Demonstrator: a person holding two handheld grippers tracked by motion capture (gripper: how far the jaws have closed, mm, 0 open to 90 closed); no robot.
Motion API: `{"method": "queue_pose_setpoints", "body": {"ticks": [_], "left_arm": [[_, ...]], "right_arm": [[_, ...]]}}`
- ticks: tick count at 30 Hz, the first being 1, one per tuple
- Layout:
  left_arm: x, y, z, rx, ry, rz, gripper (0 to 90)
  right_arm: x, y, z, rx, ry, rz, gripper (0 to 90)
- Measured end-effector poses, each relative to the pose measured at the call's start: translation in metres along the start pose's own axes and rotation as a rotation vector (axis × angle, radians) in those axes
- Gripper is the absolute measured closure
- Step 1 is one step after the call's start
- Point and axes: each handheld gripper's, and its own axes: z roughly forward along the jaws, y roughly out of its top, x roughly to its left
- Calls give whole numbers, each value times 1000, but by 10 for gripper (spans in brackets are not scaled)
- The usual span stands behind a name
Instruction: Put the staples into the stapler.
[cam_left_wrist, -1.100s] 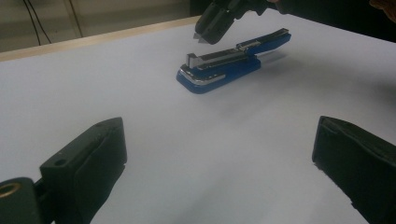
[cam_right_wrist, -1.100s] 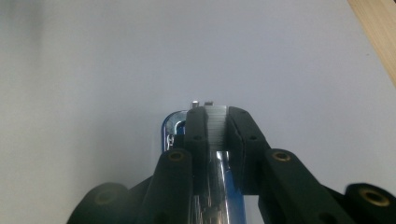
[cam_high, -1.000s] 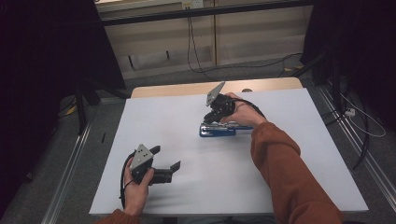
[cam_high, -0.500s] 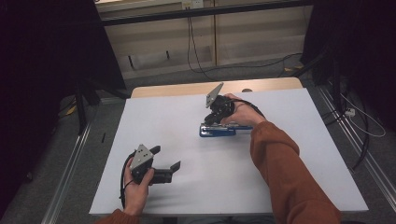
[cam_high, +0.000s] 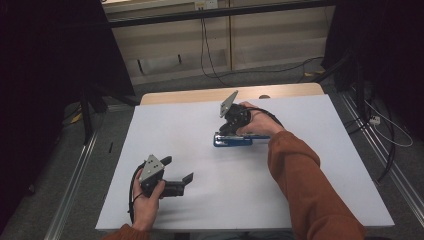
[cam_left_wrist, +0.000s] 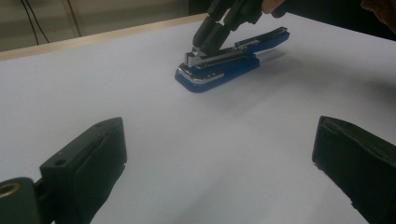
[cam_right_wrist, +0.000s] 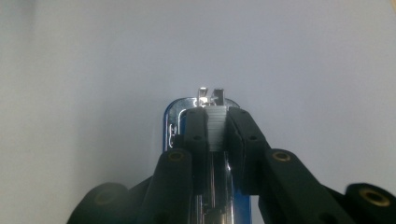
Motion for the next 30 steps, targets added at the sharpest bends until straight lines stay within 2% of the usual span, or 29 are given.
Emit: {"method": "queue_pose_setpoints", "body": {"ticks": [23,30], "left_arm": [[0,0,0,1,-1,-1,33],[0,0,0,4,0,-1,33]], "right_arm": [[1,2,1,0,10,1,792],[2,1,0,2,13,17,792]]}}
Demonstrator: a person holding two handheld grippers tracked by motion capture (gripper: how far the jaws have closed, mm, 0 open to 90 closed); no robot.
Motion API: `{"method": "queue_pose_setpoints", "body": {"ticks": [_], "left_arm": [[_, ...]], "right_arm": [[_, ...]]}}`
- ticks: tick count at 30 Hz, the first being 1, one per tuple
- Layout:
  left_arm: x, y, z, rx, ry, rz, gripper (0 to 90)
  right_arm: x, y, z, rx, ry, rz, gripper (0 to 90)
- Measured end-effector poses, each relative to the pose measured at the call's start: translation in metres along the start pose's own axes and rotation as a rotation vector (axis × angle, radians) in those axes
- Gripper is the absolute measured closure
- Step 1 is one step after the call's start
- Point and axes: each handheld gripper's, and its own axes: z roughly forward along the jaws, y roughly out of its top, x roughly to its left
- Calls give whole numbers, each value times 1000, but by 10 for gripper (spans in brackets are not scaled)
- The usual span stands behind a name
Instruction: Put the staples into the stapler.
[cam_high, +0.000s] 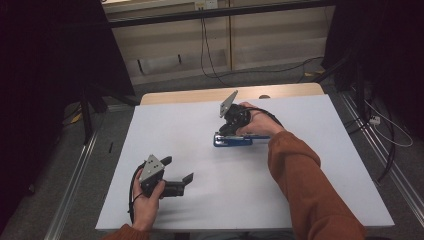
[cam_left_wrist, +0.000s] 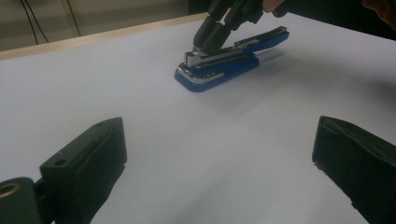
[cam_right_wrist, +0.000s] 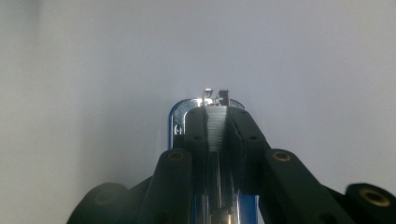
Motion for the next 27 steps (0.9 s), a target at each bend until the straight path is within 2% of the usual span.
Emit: {"method": "queue_pose_setpoints", "body": {"ticks": [14,17,27], "left_arm": [[-1,0,0,-9,-2,-1,34],[0,0,0,-5,-1,0,34],[0,0,0,-6,-3,1,34]], "right_arm": [[-1,0,-1,-1,1,8,792],[0,-1,-2,-1,-2,21,792],[-1,-3,-2,15,-8,18,792]]}}
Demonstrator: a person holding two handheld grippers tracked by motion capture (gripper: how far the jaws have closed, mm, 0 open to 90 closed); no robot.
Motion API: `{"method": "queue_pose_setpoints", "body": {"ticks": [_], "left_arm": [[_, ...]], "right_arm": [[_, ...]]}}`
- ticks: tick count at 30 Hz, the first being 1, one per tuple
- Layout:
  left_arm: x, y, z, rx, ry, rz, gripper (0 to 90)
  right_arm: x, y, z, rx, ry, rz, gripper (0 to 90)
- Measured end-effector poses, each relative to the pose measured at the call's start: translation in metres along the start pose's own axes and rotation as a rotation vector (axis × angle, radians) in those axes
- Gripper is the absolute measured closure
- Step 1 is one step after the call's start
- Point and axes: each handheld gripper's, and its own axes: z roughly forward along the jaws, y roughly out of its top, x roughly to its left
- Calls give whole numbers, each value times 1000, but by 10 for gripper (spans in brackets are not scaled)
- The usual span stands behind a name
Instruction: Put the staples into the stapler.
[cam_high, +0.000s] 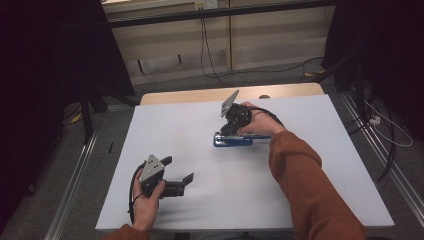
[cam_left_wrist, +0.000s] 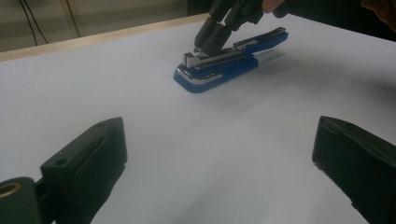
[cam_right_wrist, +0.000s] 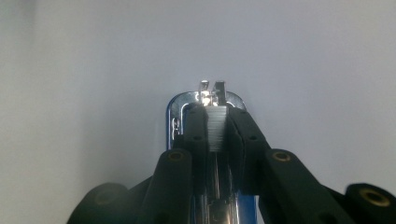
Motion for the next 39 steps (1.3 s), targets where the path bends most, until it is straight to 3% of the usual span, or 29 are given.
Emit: {"method": "queue_pose_setpoints", "body": {"ticks": [22,39], "left_arm": [[0,0,1,5,1,-1,34],[0,0,1,6,-2,-1,34]], "right_arm": [[1,4,4,-1,-3,-38,792],[1,6,7,7,1,-27,776]]}}
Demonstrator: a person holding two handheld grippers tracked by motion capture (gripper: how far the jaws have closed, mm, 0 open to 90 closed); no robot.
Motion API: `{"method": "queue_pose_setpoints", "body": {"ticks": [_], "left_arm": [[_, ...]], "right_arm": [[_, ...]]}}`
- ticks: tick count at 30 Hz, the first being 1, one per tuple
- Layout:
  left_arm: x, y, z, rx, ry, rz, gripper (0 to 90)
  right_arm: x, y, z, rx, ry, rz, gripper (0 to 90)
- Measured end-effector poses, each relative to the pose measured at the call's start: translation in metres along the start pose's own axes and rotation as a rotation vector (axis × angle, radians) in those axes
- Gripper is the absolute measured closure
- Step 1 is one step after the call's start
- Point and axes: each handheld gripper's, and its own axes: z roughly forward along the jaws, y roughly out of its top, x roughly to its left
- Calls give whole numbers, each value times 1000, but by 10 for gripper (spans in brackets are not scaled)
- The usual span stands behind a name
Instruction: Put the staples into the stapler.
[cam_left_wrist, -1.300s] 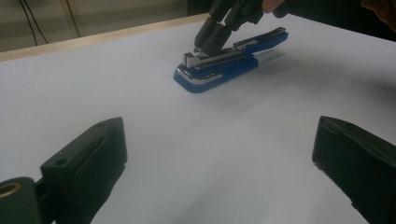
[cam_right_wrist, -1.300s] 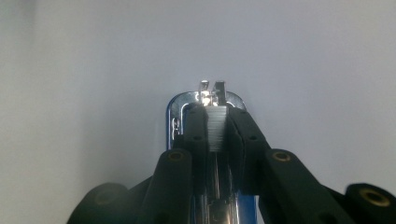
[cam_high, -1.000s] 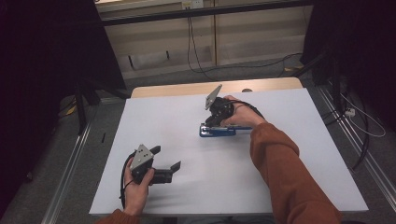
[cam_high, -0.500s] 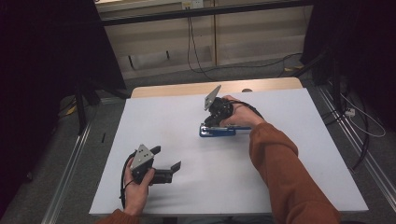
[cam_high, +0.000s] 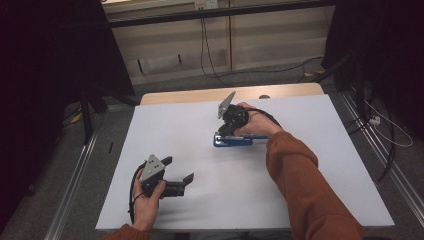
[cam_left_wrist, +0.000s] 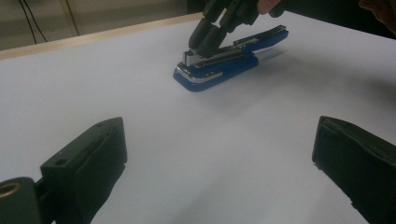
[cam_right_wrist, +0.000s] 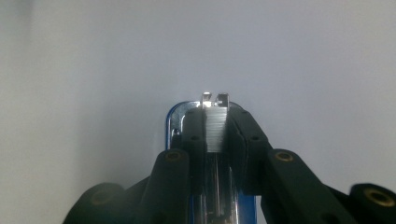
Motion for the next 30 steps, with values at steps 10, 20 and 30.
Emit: {"method": "queue_pose_setpoints", "body": {"ticks": [10,20,30], "left_arm": [[0,0,0,1,0,1,34],[0,0,0,0,0,0,34],[0,0,0,0,1,3,34]], "right_arm": [[0,2,2,-11,-4,-4,774],[1,0,6,0,-7,16,727],[-1,-5,1,-39,-46,121,490]]}}
